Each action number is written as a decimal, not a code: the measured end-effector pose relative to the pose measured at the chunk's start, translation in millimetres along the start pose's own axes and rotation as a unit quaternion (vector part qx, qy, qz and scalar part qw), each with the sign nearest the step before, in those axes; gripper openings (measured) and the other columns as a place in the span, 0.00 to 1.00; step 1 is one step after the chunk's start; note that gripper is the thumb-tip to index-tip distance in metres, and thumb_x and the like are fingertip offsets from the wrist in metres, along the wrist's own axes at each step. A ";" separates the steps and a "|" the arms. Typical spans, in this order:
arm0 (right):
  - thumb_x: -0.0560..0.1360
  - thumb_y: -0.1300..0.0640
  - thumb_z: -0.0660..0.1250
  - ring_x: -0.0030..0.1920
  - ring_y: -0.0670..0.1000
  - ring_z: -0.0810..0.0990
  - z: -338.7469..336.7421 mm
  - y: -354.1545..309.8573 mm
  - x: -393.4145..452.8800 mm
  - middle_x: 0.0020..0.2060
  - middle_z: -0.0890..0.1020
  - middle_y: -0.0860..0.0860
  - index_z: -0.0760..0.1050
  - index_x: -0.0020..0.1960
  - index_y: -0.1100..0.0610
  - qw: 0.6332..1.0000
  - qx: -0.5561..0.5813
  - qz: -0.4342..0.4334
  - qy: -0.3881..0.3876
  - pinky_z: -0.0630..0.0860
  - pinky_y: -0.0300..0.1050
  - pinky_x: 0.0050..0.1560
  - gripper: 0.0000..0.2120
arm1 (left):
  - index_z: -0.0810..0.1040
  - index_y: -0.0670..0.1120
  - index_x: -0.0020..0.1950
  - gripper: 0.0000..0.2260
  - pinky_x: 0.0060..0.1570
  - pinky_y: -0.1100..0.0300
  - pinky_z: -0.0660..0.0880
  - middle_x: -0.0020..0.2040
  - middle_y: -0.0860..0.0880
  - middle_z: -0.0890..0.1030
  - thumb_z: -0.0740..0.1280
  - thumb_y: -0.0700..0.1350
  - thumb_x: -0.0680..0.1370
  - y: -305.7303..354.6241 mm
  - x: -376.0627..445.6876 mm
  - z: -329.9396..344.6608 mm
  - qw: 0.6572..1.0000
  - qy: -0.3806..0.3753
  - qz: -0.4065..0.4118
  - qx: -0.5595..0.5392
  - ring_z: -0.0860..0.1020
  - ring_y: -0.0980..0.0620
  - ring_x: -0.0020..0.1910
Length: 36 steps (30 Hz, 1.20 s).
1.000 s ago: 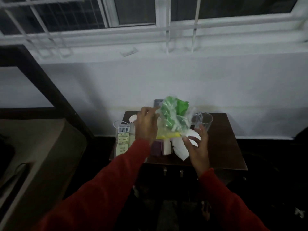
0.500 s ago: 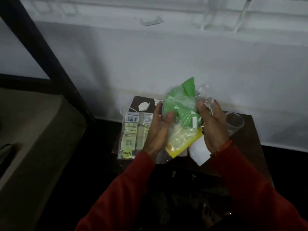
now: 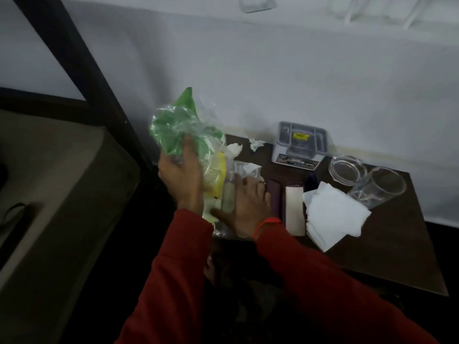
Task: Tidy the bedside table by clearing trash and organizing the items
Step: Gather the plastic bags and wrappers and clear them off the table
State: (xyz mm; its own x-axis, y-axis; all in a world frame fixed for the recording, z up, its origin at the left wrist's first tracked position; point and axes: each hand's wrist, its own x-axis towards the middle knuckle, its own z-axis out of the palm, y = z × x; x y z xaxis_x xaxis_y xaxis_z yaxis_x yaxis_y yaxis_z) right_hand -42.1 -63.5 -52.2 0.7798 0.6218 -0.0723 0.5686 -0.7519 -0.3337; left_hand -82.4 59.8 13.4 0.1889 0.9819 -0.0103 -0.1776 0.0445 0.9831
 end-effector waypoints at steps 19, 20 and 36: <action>0.77 0.45 0.65 0.61 0.61 0.72 46.9 -4.3 -18.5 0.62 0.73 0.56 0.73 0.64 0.58 0.999 -0.037 -0.036 -0.006 0.73 0.57 0.60 0.22 | 0.81 0.46 0.46 0.05 0.36 0.69 0.79 0.35 0.61 0.86 0.75 0.44 0.76 10.9 3.4 2.8 0.983 -0.033 -0.076 -0.166 0.84 0.63 0.37; 0.78 0.49 0.64 0.61 0.61 0.73 45.2 -3.6 -17.8 0.60 0.74 0.57 0.73 0.63 0.58 0.999 -0.021 -0.037 -0.010 0.74 0.56 0.58 0.17 | 0.82 0.45 0.47 0.04 0.39 0.68 0.79 0.38 0.59 0.87 0.75 0.44 0.76 13.4 3.7 2.6 0.979 -0.038 -0.089 -0.182 0.85 0.62 0.40; 0.80 0.61 0.60 0.69 0.72 0.69 -113.9 13.9 -5.7 0.70 0.68 0.73 0.65 0.71 0.72 0.576 0.810 0.102 0.037 0.62 0.68 0.73 0.23 | 0.86 0.45 0.52 0.21 0.33 0.66 0.72 0.43 0.49 0.86 0.62 0.59 0.81 23.0 -11.6 -4.6 0.677 -0.489 -0.448 -0.320 0.83 0.53 0.37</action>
State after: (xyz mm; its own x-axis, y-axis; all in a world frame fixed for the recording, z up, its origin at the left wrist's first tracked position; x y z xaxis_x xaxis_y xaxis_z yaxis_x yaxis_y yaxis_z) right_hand -8.8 -102.4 50.6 0.8305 0.5004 -0.2448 -0.4808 0.4221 -0.7685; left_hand -93.1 50.3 35.2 0.9908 -0.0687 -0.1169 0.1084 0.9190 0.3790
